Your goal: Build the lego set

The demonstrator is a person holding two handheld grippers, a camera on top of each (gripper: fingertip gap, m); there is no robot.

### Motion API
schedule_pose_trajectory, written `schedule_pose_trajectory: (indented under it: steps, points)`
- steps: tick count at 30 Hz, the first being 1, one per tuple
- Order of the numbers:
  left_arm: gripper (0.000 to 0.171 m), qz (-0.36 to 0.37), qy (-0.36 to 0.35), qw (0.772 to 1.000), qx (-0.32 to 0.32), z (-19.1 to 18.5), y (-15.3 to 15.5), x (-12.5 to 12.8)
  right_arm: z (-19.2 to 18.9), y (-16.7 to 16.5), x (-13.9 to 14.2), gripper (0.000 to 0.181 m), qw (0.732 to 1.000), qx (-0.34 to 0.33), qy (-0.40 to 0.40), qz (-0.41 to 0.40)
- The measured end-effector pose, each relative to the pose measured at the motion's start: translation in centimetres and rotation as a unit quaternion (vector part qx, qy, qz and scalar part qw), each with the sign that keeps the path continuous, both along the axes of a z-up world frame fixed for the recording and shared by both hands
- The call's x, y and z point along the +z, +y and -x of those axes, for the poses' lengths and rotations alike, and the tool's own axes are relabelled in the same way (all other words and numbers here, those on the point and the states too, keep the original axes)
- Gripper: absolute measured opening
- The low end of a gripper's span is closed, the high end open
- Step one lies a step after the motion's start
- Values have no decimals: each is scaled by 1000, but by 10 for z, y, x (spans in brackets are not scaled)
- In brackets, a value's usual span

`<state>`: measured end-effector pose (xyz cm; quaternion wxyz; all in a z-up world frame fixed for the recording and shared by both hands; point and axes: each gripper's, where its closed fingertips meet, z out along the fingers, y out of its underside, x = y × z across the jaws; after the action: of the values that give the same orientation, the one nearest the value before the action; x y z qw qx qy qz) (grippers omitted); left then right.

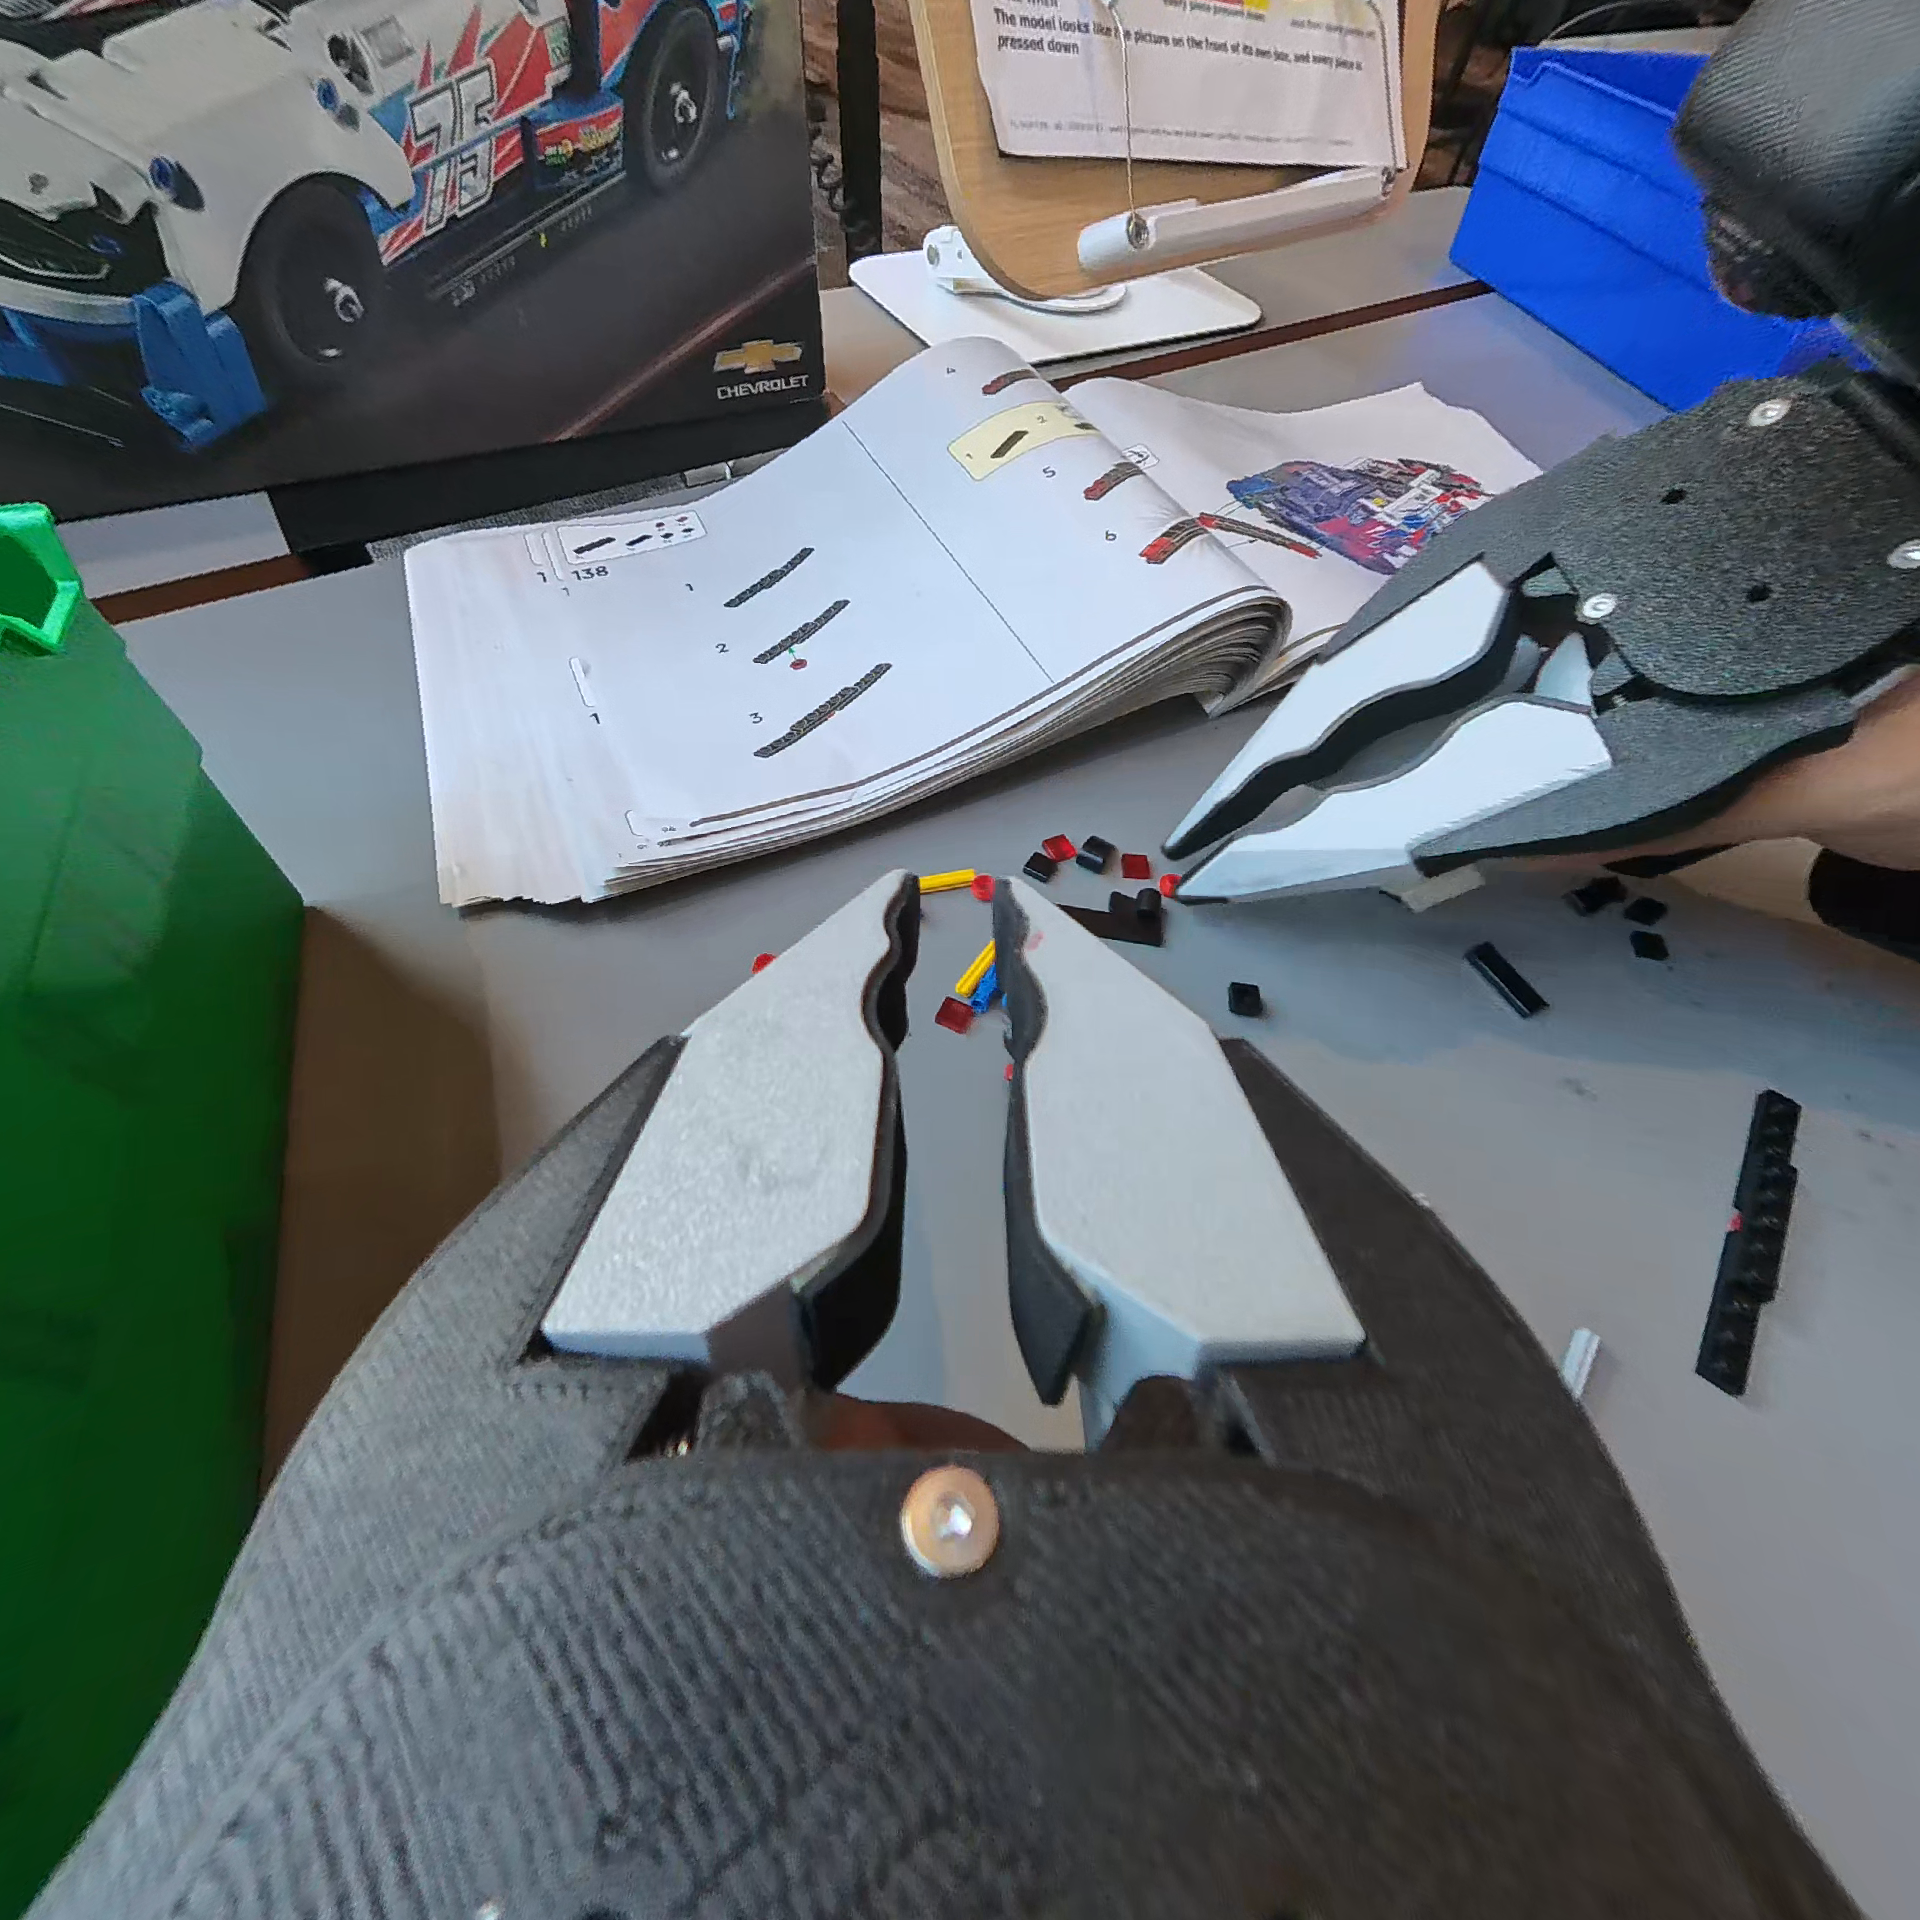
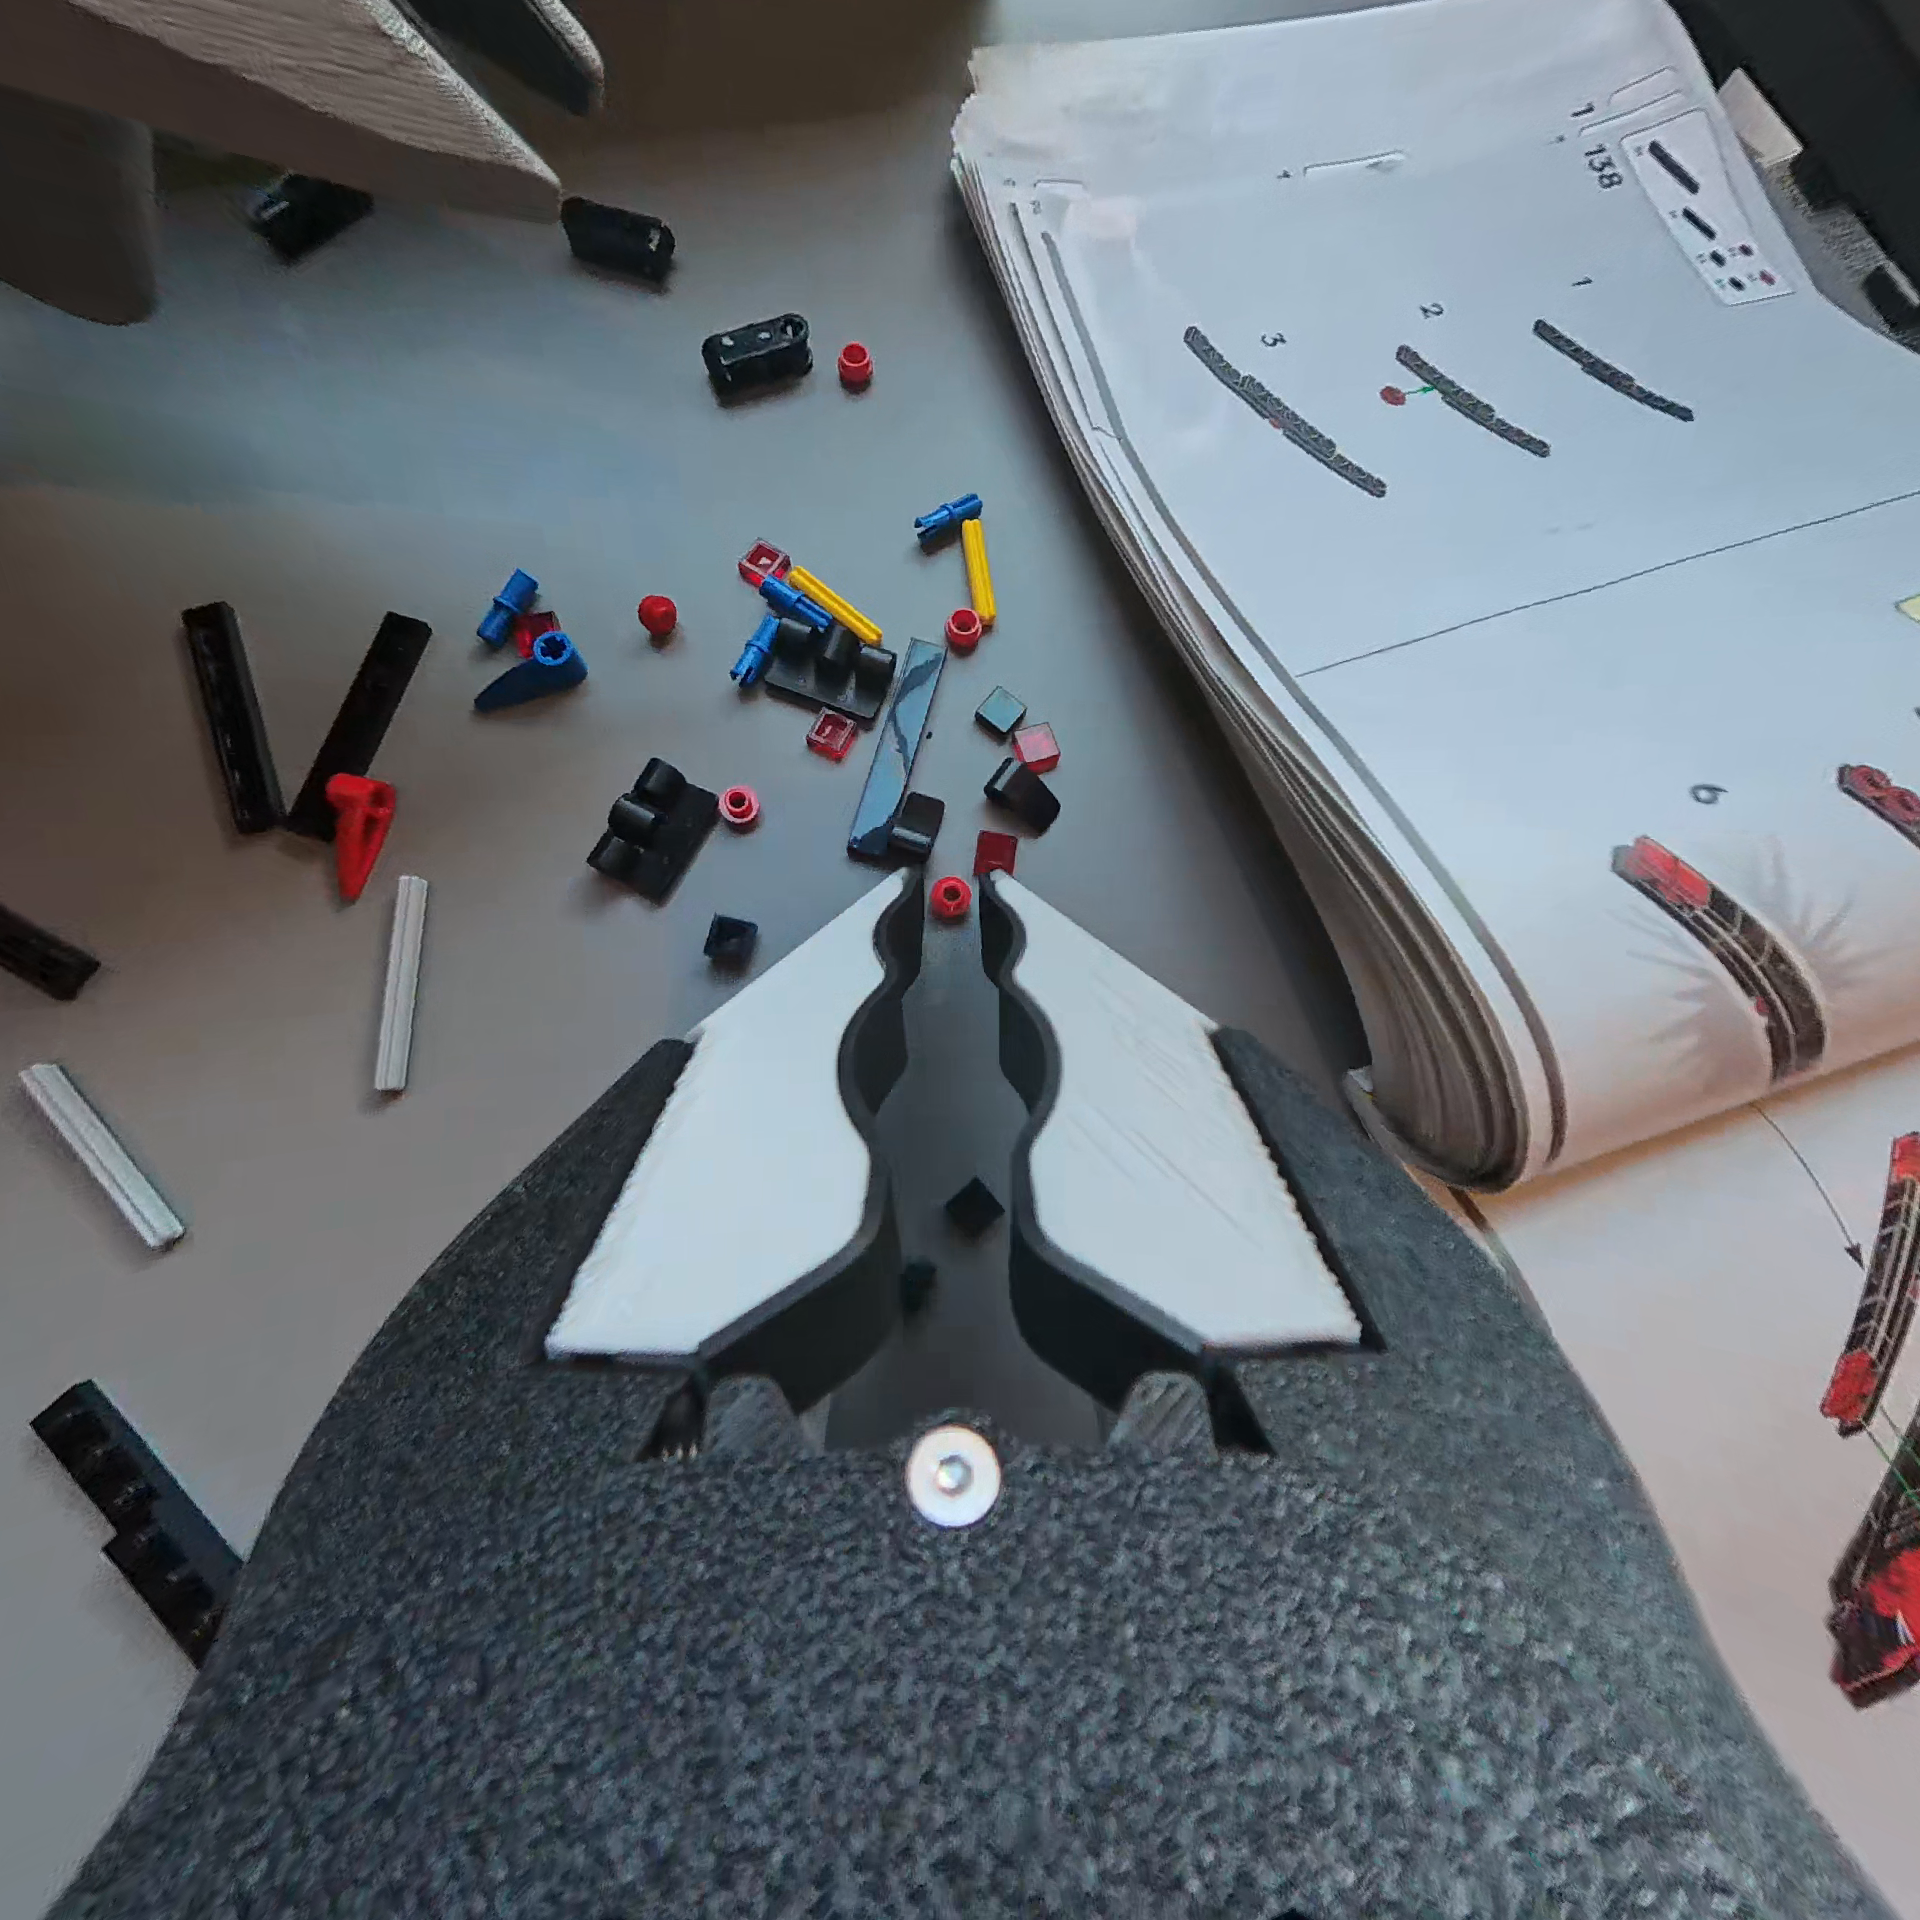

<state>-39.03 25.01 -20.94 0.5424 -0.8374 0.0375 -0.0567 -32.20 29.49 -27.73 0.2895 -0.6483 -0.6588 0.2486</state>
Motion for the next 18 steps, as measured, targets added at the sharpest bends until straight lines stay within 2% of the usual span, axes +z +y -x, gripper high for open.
schedule_pose_trajectory:
  steps: [9,13,18]
  points:
    - [11,3,0,1000,-10,-5,0,0,-1,1,-4,7,1000,9,-8,-12]
    - [12,6,0,1000,-14,-5,-1,-2,-12,-4,8,7,1000,10,11,-12]
    - [17,12,-1,1000,-27,-9,-1,-5,-44,-22,27,6,998,25,52,-20]
